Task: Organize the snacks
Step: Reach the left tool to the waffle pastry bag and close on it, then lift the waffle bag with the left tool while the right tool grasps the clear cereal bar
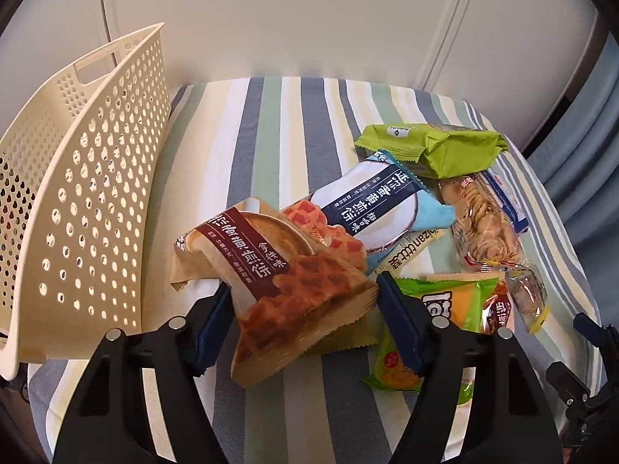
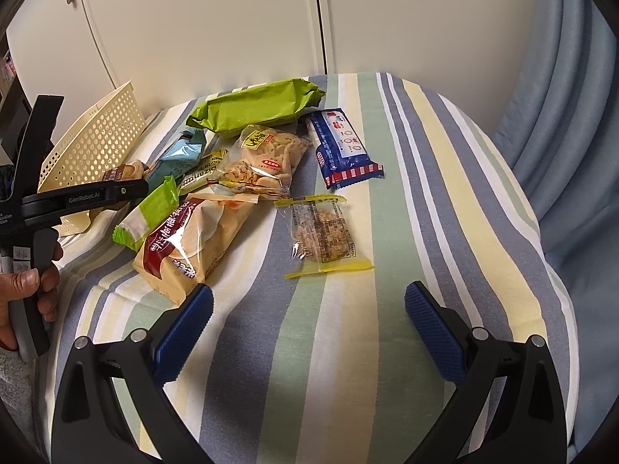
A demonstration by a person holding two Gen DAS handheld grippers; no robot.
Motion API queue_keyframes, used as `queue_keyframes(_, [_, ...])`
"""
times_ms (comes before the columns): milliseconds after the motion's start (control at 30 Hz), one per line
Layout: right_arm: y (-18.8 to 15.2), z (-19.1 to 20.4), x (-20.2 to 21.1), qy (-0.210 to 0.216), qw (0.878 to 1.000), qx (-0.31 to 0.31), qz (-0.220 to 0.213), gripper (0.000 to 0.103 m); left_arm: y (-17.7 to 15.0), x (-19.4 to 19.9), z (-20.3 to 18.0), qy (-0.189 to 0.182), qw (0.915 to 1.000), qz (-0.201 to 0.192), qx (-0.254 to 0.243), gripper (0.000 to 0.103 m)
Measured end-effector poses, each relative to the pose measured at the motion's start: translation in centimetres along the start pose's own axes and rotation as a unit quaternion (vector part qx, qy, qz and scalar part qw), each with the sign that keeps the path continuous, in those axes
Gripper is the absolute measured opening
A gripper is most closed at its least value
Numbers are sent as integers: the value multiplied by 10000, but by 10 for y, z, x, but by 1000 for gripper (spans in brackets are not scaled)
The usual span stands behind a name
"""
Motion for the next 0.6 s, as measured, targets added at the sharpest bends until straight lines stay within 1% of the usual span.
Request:
queue_keyframes(100, [0,0,1,-9,10000,7,-16,98,-2,12,-1,-157,9997,-166,62,72])
queue_keyframes(300, [1,0,1,6,10000,-2,-9,98,-2,46,-9,-194,9984,-535,-70,71])
queue_keyframes(400, [3,-3,1,-28,10000,-22,-5,98,-3,56,-12,-250,9977,-615,-96,71])
queue_keyframes(600, [9,-4,0,-61,10000,17,-49,98,-10,74,-18,-488,9960,-747,-41,71])
Point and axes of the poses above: each gripper's, at about its wrist camera, not at the fingertips, and x roughly against the way its jaws point, z to its left, y to its top, the point moved 9 cm from there along -x, roughly the way its jaws point, and after that the axes turned 6 degrees about -x, right-handed, at the moved point
